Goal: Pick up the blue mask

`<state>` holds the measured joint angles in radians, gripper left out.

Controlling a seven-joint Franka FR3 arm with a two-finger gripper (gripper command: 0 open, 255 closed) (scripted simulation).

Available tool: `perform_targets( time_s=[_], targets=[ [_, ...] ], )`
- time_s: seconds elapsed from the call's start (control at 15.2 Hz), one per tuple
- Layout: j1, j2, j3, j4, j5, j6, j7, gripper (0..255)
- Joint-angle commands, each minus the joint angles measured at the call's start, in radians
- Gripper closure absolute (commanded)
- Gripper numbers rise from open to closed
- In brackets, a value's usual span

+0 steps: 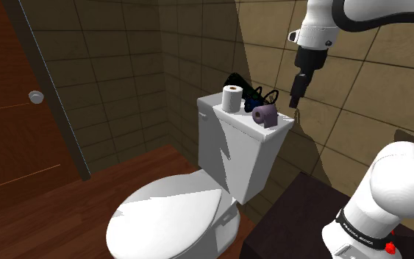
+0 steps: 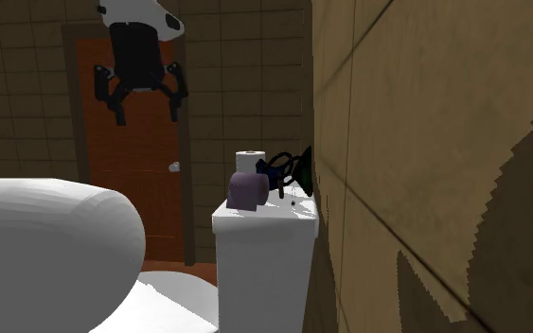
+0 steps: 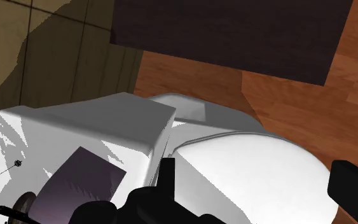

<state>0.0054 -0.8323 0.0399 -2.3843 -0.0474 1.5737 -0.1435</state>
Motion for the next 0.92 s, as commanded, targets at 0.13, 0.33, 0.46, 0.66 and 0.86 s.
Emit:
perform_targets(
  time_s=[0.13,0.33,0.46,0.66,0.86],
  targets=[
    [-0.008,0.053,-0.042,0.014,-0.016,0.042,-0.046,0],
    [-0.016,0.142,-0.102,0.046,-0.032,0.102,-0.115,0],
    [-0.019,0.206,-0.141,0.075,-0.037,0.139,-0.161,0],
    [-0.021,0.308,-0.196,0.128,-0.034,0.187,-0.232,0],
    [-0.020,0.416,-0.249,0.195,-0.018,0.227,-0.306,0]
  ],
)
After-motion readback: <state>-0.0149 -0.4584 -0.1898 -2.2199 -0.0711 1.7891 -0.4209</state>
